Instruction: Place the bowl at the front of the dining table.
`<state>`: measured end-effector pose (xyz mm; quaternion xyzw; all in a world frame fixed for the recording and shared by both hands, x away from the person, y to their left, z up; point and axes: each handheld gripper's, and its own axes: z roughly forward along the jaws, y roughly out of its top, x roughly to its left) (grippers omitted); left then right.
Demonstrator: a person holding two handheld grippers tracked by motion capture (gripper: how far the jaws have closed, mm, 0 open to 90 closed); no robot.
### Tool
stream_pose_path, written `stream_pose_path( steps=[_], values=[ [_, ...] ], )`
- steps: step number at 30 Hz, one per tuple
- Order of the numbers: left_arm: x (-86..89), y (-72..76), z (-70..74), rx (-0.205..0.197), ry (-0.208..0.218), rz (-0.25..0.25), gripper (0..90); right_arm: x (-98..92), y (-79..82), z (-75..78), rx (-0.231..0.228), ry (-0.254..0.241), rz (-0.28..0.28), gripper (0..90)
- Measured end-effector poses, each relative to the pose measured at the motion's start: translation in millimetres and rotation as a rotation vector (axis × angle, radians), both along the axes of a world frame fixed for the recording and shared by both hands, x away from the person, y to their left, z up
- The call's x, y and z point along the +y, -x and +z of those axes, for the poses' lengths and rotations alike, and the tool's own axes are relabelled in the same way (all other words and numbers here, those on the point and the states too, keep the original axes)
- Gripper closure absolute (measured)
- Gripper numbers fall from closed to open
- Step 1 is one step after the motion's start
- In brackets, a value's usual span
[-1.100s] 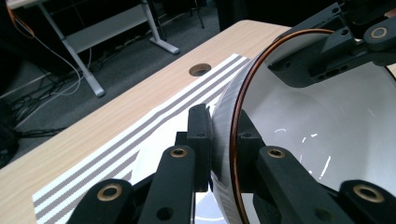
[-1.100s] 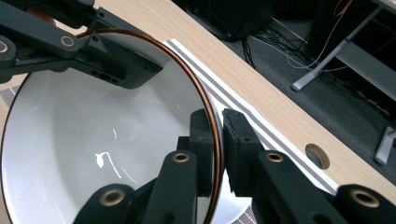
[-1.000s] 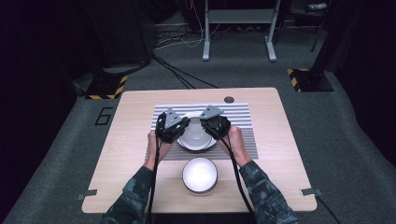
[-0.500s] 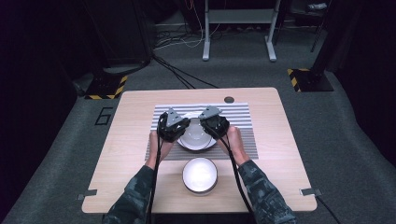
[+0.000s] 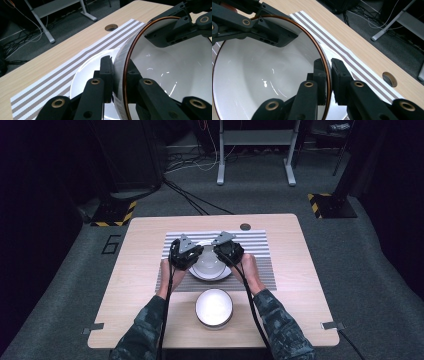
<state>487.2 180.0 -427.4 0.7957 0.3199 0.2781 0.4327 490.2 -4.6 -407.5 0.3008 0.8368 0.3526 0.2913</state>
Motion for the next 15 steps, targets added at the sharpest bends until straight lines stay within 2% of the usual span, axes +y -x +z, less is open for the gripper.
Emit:
stream_pose_path(
  steps=[12, 13, 15],
  values=[
    [0.3, -10.9, -9.3, 0.011, -0.011, 0.004, 81.1, 0.8, -12.3, -10.0, 0.014, 0.005, -0.004, 82.4],
    [0.3, -11.8, -10.4, 0.017, 0.005, 0.005, 81.0, 1.4, -12.8, -10.7, 0.019, 0.002, -0.011, 82.4],
    [0.6, -13.4, -11.8, 0.017, 0.003, 0.006, 80.9, 1.8, -14.2, -11.8, 0.017, 0.007, -0.012, 82.4]
  ],
)
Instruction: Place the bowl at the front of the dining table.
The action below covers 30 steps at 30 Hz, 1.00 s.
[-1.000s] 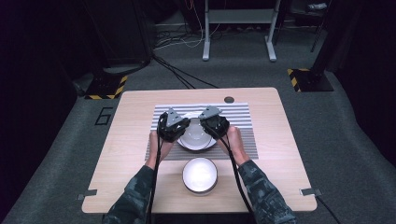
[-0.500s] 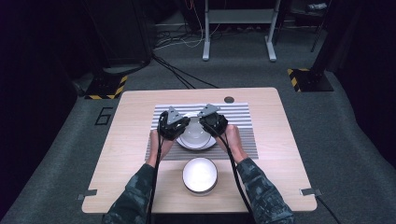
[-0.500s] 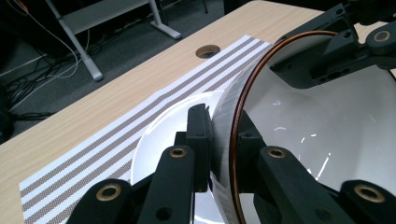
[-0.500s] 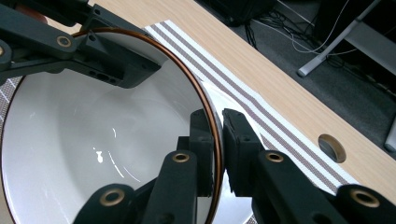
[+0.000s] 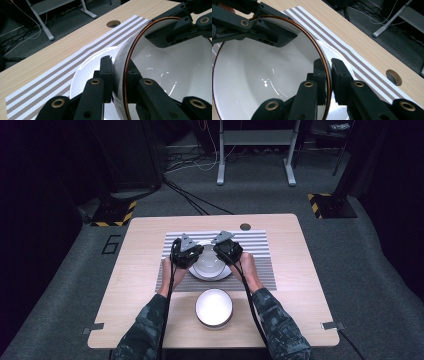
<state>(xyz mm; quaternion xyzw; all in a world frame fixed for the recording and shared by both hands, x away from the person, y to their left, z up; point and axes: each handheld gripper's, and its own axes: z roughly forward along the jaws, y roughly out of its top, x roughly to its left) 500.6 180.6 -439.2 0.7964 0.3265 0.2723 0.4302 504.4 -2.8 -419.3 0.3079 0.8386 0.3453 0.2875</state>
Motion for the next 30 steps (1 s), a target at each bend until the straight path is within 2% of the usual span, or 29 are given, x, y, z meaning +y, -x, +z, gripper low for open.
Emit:
stream_pose_path(
  steps=[8, 17, 30],
  values=[
    [0.2, -6.6, -4.7, 0.002, -0.015, -0.002, 80.9, 1.3, -6.7, -5.1, 0.014, -0.003, -0.010, 82.3],
    [0.0, -11.9, -11.5, 0.021, -0.009, 0.008, 80.8, 3.0, -13.2, -12.7, 0.029, 0.003, -0.016, 82.3],
    [-0.3, -22.1, -22.5, 0.056, -0.027, 0.025, 80.6, 5.1, -24.3, -25.3, 0.051, 0.005, -0.021, 82.3]
  ],
)
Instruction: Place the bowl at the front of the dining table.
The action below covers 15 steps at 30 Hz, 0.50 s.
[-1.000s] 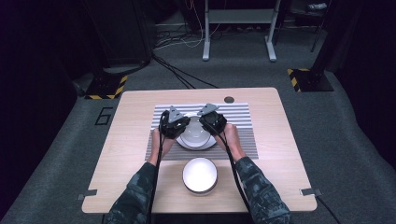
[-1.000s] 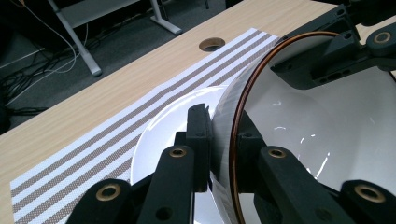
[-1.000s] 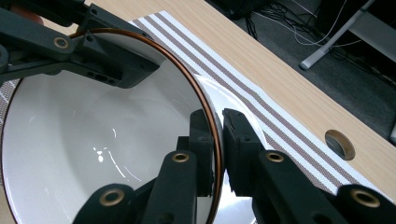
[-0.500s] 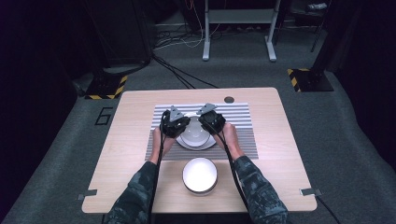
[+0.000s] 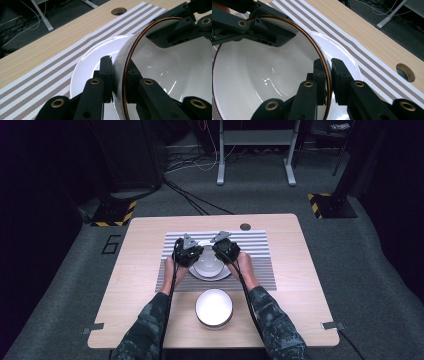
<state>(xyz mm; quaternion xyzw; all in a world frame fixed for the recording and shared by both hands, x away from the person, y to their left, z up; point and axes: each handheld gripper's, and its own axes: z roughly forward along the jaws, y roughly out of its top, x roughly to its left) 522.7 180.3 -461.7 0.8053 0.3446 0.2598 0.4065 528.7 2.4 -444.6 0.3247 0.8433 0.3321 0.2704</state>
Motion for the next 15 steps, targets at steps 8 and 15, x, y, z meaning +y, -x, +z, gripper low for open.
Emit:
stream_pose_path(
  steps=[8, 15],
  values=[
    [-1.4, -5.4, -5.7, 0.021, -0.006, 0.008, 80.6, 0.9, -5.6, -6.6, 0.022, 0.006, -0.014, 82.1],
    [-1.3, -8.1, -8.4, 0.048, -0.011, 0.015, 80.7, 2.0, -6.9, -9.8, 0.047, 0.002, -0.038, 81.8]
  ],
)
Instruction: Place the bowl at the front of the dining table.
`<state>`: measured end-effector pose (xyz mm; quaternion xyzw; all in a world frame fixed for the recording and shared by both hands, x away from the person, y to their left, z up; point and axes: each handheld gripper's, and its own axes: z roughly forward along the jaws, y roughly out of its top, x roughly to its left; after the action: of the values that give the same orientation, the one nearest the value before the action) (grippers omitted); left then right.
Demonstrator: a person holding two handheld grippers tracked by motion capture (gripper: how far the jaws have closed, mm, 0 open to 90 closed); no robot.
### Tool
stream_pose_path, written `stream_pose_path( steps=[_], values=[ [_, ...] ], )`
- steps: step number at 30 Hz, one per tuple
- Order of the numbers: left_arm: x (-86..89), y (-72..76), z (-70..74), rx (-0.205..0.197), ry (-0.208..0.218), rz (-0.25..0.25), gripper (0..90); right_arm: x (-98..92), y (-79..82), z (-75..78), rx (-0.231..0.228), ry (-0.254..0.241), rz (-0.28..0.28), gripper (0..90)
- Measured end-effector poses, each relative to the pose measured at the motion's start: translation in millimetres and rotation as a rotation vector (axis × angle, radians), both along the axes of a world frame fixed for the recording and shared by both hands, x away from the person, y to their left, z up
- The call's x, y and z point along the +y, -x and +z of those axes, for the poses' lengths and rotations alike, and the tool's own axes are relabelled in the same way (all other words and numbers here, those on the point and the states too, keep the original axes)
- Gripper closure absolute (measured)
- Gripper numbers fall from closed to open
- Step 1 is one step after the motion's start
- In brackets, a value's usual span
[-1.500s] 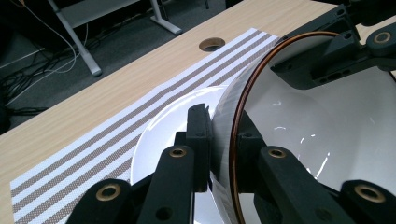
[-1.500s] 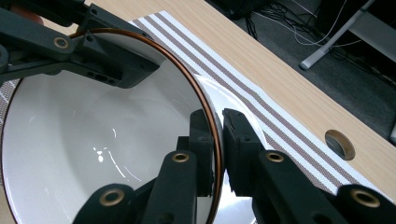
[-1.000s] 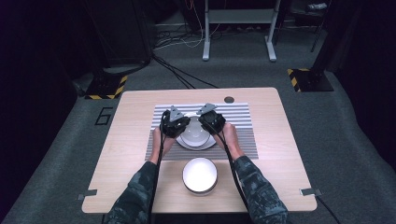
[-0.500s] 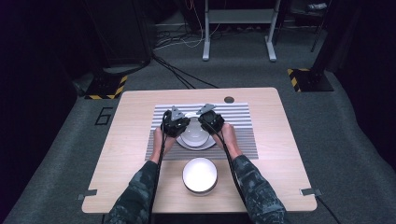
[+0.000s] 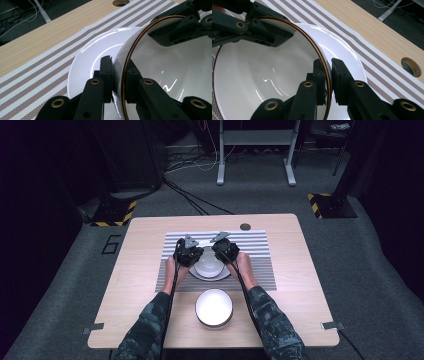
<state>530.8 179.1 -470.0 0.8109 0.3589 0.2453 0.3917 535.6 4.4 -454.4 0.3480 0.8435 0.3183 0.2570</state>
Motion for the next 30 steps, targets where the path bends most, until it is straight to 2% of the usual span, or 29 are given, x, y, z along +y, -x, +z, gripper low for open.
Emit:
stream_pose_path(
  steps=[4, 6, 7, 13, 20, 23, 25, 26, 27, 30],
  values=[
    [1.2, -0.4, 0.6, 0.015, -0.008, 0.015, 81.1, 0.6, -1.3, -0.3, -0.012, 0.002, 0.006, 81.9],
    [3.5, -0.8, 0.1, 0.028, -0.005, 0.028, 81.5, -0.9, -1.8, -1.5, -0.007, 0.010, -0.009, 82.7],
    [5.6, -0.9, -1.2, 0.040, -0.003, 0.030, 81.4, -1.7, -2.5, -2.3, -0.003, -0.002, -0.019, 82.7],
    [4.6, -0.1, -1.7, 0.052, -0.020, 0.044, 81.3, -2.8, -5.0, -3.5, 0.006, -0.017, -0.025, 82.7],
    [5.6, -1.0, -3.5, 0.078, -0.014, 0.070, 80.9, -0.6, -7.8, -2.5, 0.015, -0.013, -0.036, 82.5],
    [5.6, -1.1, -4.1, 0.086, -0.013, 0.078, 80.3, 0.3, -8.5, -2.4, 0.037, -0.018, -0.052, 82.4],
    [6.6, -1.7, -4.6, 0.099, -0.020, 0.077, 78.9, 0.2, -9.7, -2.7, 0.026, -0.015, -0.047, 82.6],
    [6.8, -2.2, -6.0, 0.119, -0.020, 0.087, 77.9, 0.0, -10.9, -3.6, 0.030, -0.019, -0.060, 82.7],
    [6.8, -2.2, -6.0, 0.119, -0.020, 0.087, 77.1, 0.0, -10.9, -3.6, 0.030, -0.019, -0.060, 82.7],
    [6.2, -4.6, -6.5, 0.139, -0.028, 0.103, 77.2, -0.4, -14.7, -4.6, 0.052, -0.056, -0.079, 82.3]
  ],
)
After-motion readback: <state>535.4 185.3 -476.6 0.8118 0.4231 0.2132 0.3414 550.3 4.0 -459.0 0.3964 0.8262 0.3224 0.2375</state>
